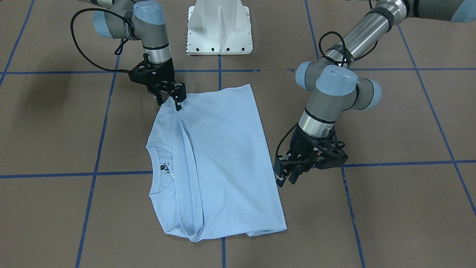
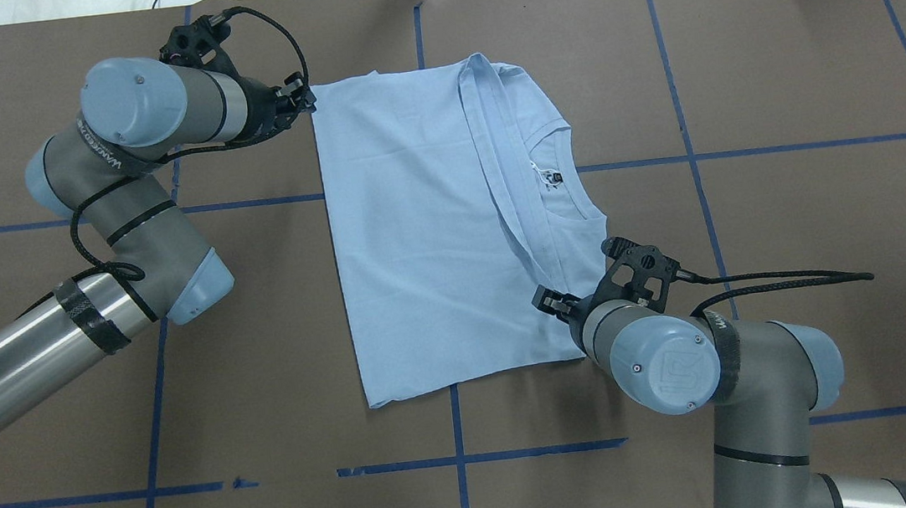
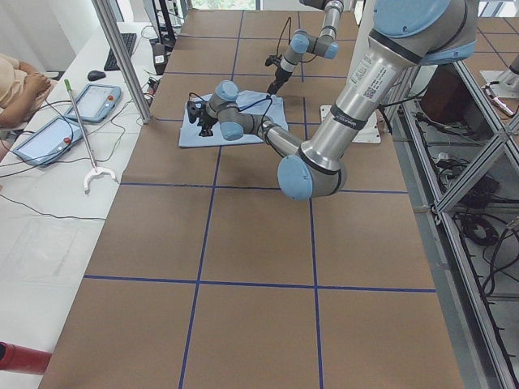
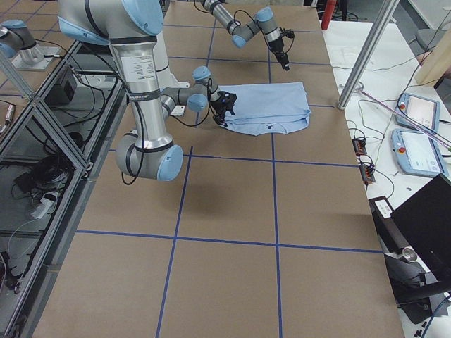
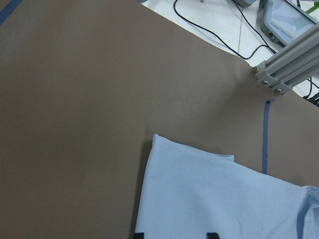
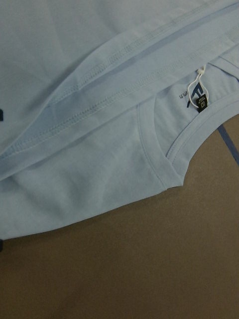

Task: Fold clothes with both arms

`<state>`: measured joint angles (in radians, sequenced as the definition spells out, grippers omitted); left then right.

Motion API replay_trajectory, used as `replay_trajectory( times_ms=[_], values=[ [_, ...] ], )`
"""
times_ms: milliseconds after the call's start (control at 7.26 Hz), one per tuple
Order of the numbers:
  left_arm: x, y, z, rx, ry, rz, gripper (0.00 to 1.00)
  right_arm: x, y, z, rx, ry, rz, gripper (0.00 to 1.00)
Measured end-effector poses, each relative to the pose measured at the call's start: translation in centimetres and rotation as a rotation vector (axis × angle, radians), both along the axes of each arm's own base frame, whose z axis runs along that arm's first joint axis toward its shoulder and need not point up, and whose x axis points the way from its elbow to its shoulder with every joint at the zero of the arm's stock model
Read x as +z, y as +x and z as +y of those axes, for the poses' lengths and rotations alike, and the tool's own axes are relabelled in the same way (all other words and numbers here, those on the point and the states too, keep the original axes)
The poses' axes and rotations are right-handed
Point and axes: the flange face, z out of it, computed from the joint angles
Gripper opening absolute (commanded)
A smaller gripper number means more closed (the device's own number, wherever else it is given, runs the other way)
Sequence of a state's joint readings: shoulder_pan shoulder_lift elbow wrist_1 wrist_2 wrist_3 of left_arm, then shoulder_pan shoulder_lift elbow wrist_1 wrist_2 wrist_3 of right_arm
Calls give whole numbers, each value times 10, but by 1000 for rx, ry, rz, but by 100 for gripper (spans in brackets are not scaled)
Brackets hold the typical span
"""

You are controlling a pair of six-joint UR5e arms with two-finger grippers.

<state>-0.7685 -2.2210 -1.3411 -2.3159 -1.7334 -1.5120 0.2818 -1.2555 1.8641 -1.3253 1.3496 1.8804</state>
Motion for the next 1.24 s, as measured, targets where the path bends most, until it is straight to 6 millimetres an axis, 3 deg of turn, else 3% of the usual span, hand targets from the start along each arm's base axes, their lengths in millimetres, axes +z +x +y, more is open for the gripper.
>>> replay_trajectory(
  times_ms=[551, 964, 1102, 1240],
  values=[
    [-3, -1, 2, 1, 4, 5, 52, 2, -5, 9, 10, -31, -9, 85],
    [-4, -1, 3, 1, 5, 7, 52, 4, -8, 13, 6, -37, -7, 73],
    [-4, -1, 3, 1, 5, 7, 52, 5, -8, 13, 6, -38, -6, 48],
    [-4, -1, 3, 1, 5, 8, 52, 5, -8, 14, 11, -44, -8, 14]
  ],
)
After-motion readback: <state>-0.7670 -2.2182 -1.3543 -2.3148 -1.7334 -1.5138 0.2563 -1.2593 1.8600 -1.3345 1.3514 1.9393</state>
